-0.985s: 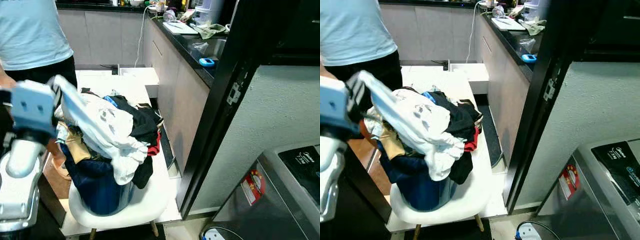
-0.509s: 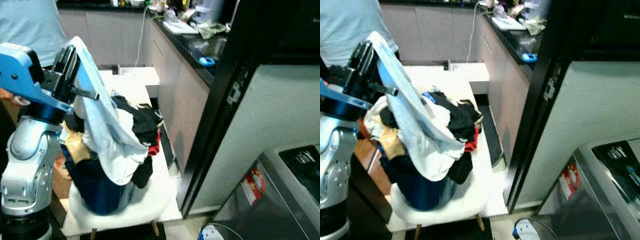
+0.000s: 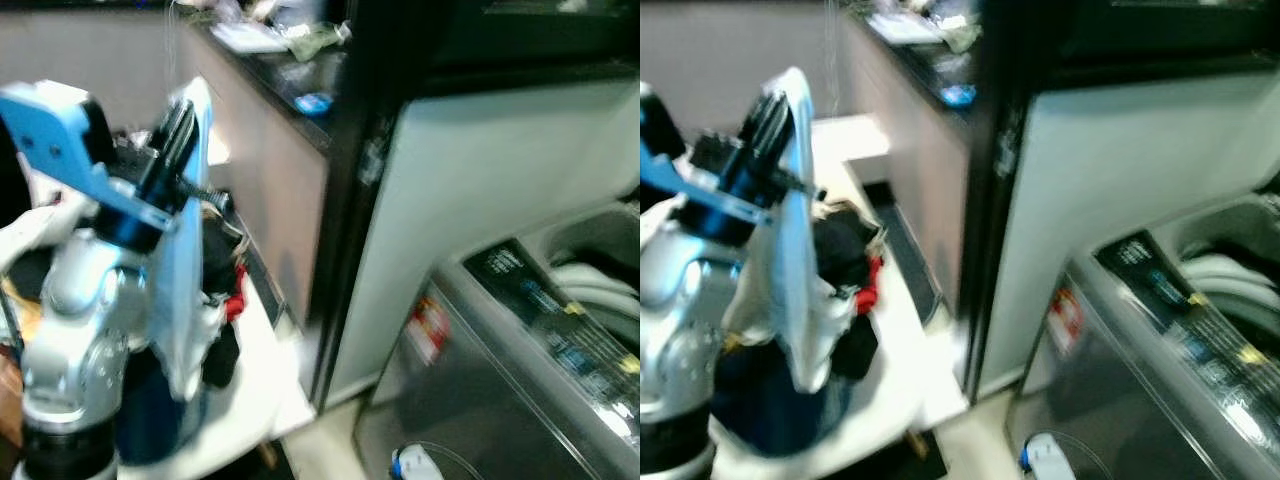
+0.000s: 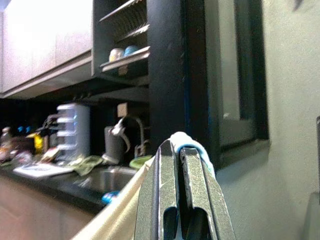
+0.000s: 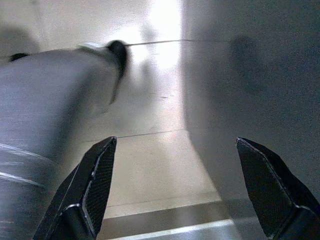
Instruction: Clothes washing
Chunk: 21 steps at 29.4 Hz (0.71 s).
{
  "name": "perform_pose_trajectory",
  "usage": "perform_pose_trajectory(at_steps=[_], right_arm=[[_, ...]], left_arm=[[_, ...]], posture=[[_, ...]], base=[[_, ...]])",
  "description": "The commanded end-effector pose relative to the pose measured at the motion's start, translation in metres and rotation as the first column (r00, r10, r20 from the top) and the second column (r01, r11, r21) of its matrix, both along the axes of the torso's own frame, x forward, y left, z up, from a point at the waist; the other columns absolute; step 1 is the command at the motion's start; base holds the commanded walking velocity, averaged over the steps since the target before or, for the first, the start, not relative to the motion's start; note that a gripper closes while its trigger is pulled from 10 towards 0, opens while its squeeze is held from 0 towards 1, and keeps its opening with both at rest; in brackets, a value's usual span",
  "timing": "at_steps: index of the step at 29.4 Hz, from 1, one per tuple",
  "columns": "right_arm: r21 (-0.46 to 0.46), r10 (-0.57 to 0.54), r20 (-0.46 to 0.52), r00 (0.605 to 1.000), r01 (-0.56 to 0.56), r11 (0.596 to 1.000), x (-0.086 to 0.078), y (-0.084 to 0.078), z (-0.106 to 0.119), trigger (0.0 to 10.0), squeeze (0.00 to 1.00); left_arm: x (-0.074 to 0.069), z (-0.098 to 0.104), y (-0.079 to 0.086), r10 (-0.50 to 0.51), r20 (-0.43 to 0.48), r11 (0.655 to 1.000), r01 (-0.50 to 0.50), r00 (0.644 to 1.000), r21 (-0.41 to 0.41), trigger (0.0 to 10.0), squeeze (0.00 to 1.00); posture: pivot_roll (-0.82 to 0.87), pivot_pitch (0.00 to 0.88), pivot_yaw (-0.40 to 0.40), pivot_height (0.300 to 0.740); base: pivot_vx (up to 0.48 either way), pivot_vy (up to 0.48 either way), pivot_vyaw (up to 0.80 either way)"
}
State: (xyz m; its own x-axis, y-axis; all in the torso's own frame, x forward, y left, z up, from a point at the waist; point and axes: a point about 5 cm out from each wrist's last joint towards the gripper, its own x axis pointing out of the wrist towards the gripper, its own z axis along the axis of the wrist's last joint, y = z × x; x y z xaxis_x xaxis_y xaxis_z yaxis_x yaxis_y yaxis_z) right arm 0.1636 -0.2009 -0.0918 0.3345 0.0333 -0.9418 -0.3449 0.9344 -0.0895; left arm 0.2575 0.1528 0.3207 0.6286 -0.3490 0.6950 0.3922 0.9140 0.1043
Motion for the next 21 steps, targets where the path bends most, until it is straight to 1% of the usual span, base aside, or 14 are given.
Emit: perform_pose_trajectory(at_steps=[1,8,9,11,12,13,14,15,17,19,21], right_arm=[[0.021,-0.010,-0.005,1.000,0.010,1.000,-0.003,0.005,-0.002,10.0,0.00],[0.037,-0.018,-0.002,1.000,0.018,0.999,-0.002,0.006,-0.002,10.0,0.00],[0.043,-0.020,0.000,1.000,0.020,0.999,-0.002,0.007,-0.002,10.0,0.00],[0.046,-0.021,0.001,1.000,0.021,0.999,-0.001,0.007,-0.001,10.0,0.00],[0.051,-0.023,0.003,1.000,0.023,0.998,-0.001,0.008,-0.001,10.0,0.00],[0.055,-0.024,0.004,1.000,0.024,0.998,0.000,0.009,-0.001,10.0,0.00],[0.066,-0.031,0.007,0.999,0.030,0.997,0.001,0.010,-0.001,10.0,0.00],[0.074,-0.036,0.009,0.999,0.035,0.997,0.001,0.011,-0.001,10.0,0.00],[0.100,-0.052,0.022,0.998,0.050,0.994,0.004,0.014,0.000,10.0,0.00],[0.108,-0.059,0.026,0.998,0.056,0.993,0.005,0.015,0.000,10.0,0.00],[0.117,-0.061,0.036,0.997,0.057,0.992,0.007,0.017,0.001,10.0,0.00]], left_arm=[[-0.004,0.003,-0.001,-0.029,0.016,1.000,0.029,0.999,0.007,0.0,0.00],[-0.007,0.007,-0.004,-0.072,0.029,0.997,0.071,0.997,0.015,0.0,0.00],[-0.009,0.008,-0.007,-0.099,0.037,0.995,0.098,0.994,0.017,1.3,0.00],[-0.010,0.009,-0.009,-0.117,0.042,0.993,0.116,0.992,0.019,1.3,0.00],[-0.013,0.011,-0.011,-0.142,0.050,0.990,0.141,0.989,0.025,3.5,0.00],[-0.014,0.011,-0.012,-0.158,0.055,0.987,0.156,0.986,0.029,3.5,0.00],[-0.017,0.013,-0.015,-0.187,0.066,0.982,0.185,0.980,0.033,9.6,0.00],[-0.019,0.014,-0.017,-0.207,0.074,0.978,0.205,0.976,0.035,10.0,0.00],[-0.025,0.019,-0.022,-0.268,0.100,0.963,0.264,0.958,0.050,10.0,0.00],[-0.027,0.021,-0.023,-0.285,0.109,0.958,0.280,0.952,0.056,10.0,0.00],[-0.029,0.025,-0.026,-0.308,0.127,0.951,0.301,0.943,0.072,10.0,0.00]], posture=[[0.04,0.000,-0.075,0.740],[0.03,0.000,-0.074,0.740],[0.03,0.000,-0.074,0.740],[0.03,0.000,-0.074,0.740],[0.03,0.000,-0.074,0.740],[0.03,0.000,-0.074,0.740],[0.04,0.000,-0.075,0.740],[0.04,0.000,-0.075,0.740],[0.04,0.000,-0.075,0.740],[0.04,0.000,-0.075,0.740],[0.04,0.000,-0.075,0.740]], base=[[0.000,0.000,-0.77],[0.000,0.000,-0.77],[0.000,0.000,-0.77],[0.000,0.000,-0.77],[0.000,0.000,-0.77],[0.000,0.000,-0.77],[0.000,0.000,-0.77],[0.000,0.000,-0.77],[0.000,0.000,-0.77],[0.000,0.000,-0.76],[0.000,0.000,0.00]])
